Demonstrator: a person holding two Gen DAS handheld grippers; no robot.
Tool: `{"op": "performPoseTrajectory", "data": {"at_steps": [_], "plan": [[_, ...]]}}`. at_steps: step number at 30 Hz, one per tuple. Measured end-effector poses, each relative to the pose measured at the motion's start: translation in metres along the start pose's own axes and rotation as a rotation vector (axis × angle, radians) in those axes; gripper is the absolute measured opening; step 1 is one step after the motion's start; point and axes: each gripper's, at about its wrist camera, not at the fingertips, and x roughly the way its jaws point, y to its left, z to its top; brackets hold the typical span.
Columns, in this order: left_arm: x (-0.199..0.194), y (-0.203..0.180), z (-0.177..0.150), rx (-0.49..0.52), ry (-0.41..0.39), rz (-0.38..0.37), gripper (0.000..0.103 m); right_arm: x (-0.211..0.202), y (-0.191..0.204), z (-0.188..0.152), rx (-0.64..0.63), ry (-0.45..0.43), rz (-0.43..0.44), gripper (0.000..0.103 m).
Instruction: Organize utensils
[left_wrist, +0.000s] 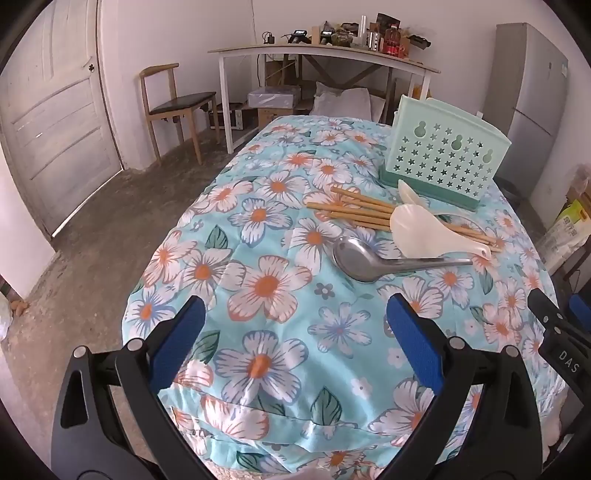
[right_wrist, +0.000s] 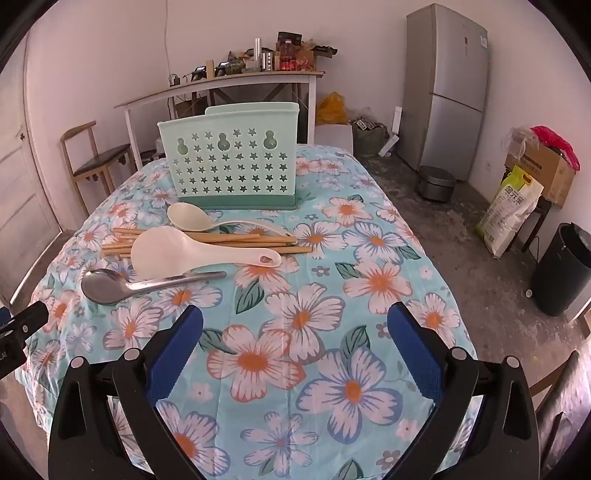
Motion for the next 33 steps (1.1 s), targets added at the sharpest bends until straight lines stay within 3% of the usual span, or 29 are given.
{"op": "performPoseTrajectory", "data": {"at_steps": [33], "plan": [[0.0023,0.0034,-0.0010,-0.001,-0.002,0.018,0.095,-0.0016,-0.0006,0.0005,-0.002,0.002,-0.008,0.098]]}}
